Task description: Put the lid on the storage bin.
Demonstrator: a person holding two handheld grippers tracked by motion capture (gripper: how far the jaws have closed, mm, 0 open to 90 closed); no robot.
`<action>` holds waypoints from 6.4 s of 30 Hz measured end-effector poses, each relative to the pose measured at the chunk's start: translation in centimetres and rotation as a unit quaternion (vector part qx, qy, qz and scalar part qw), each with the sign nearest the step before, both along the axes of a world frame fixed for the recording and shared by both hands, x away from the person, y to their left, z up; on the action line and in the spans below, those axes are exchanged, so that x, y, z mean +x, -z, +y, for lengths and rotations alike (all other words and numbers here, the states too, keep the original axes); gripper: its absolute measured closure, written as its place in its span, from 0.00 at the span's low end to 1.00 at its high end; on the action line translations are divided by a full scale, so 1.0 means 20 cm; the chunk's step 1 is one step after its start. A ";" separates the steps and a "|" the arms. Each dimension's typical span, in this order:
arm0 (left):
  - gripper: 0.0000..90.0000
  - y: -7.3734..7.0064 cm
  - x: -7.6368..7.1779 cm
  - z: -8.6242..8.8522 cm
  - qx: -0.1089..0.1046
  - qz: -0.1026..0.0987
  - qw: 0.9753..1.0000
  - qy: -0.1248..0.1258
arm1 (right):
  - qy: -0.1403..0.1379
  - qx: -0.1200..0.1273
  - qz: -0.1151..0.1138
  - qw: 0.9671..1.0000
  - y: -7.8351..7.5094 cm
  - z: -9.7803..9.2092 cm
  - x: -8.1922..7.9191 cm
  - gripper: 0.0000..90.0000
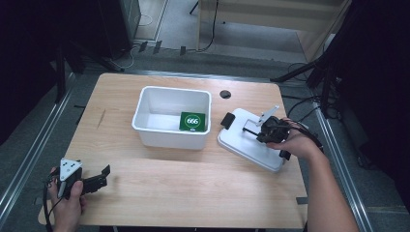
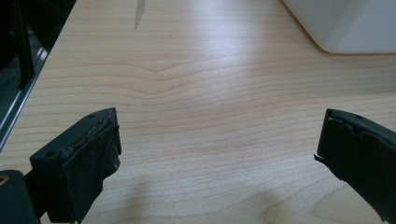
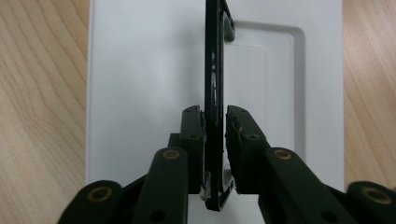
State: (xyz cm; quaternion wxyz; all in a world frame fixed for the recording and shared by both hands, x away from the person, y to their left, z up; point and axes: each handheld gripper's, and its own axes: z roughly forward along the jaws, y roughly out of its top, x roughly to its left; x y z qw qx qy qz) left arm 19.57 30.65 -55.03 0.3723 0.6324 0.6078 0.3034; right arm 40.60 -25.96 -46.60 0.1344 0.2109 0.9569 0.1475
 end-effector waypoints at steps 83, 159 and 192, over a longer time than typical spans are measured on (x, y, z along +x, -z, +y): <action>0.00 0.00 0.00 0.00 0.004 -0.002 1.000 -0.002 | -0.112 0.035 -0.087 0.989 -0.69 0.26 0.02 0.95; 0.00 0.00 -0.01 -0.01 0.008 -0.020 1.000 0.005 | -0.226 0.041 -0.060 0.971 -0.59 1.25 0.13 0.95; 0.00 0.00 -0.01 -0.01 0.007 -0.019 1.000 0.007 | -0.188 0.075 -0.049 0.978 -0.56 1.11 0.11 0.46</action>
